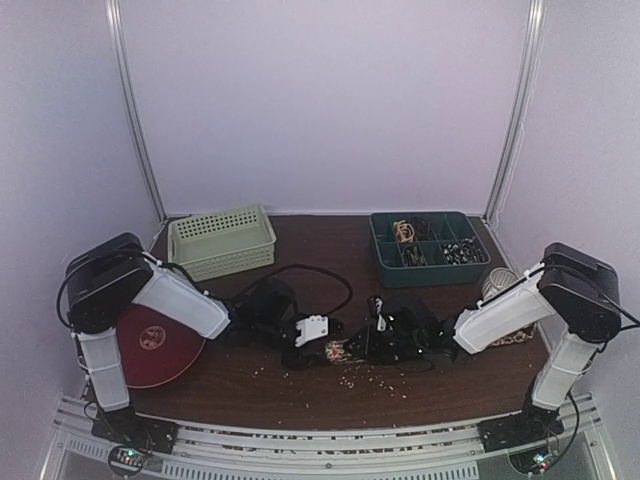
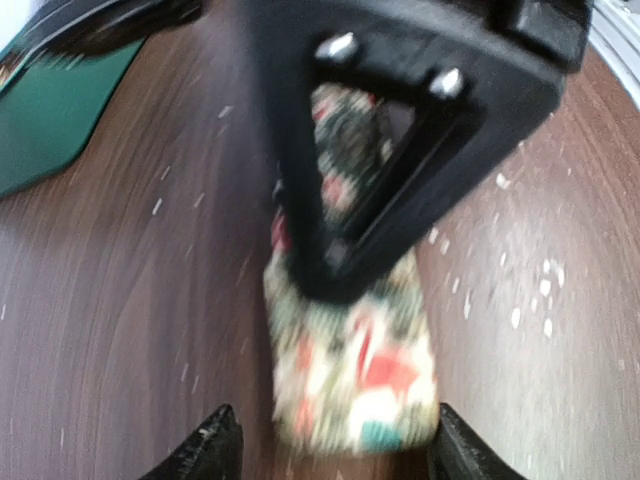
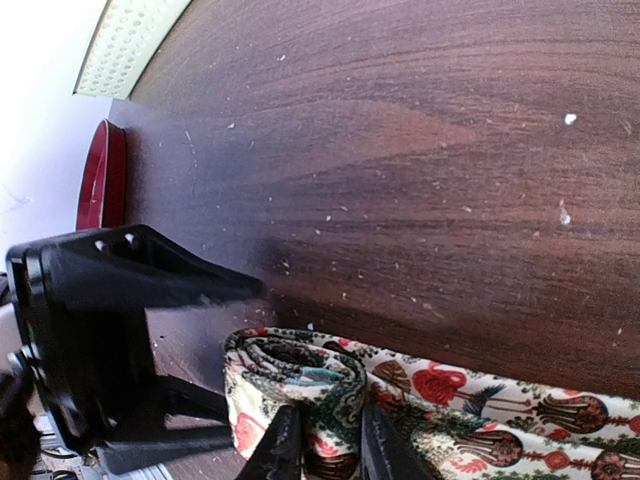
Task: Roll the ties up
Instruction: Roll the tie at the center of the board.
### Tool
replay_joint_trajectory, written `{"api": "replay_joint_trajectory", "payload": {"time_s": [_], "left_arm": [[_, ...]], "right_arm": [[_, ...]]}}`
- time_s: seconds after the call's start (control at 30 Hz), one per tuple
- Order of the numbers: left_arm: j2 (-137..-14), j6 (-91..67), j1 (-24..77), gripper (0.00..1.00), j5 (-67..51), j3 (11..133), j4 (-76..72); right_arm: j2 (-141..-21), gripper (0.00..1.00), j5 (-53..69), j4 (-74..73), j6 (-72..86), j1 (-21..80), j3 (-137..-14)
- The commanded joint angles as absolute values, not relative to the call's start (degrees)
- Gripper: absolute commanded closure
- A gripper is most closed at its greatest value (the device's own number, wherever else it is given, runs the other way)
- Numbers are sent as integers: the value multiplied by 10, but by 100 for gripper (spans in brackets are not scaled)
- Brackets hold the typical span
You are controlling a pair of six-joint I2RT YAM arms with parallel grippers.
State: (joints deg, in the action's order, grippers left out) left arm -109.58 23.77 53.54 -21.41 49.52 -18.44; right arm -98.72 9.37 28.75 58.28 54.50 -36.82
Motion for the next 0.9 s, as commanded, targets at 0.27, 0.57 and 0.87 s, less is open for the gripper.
{"api": "replay_joint_trajectory", "payload": {"time_s": [0.27, 0.57, 0.87], "left_arm": [[-970, 32, 520, 60, -151, 383, -196], [-981, -93, 533, 100, -129, 345, -305], [-1050, -148, 547, 100, -134, 386, -330]], "right_arm": [[-981, 76, 76, 267, 560, 543, -370], [-970, 75, 65, 236, 546, 542, -378], [-966, 75, 59, 231, 543, 543, -375]]}}
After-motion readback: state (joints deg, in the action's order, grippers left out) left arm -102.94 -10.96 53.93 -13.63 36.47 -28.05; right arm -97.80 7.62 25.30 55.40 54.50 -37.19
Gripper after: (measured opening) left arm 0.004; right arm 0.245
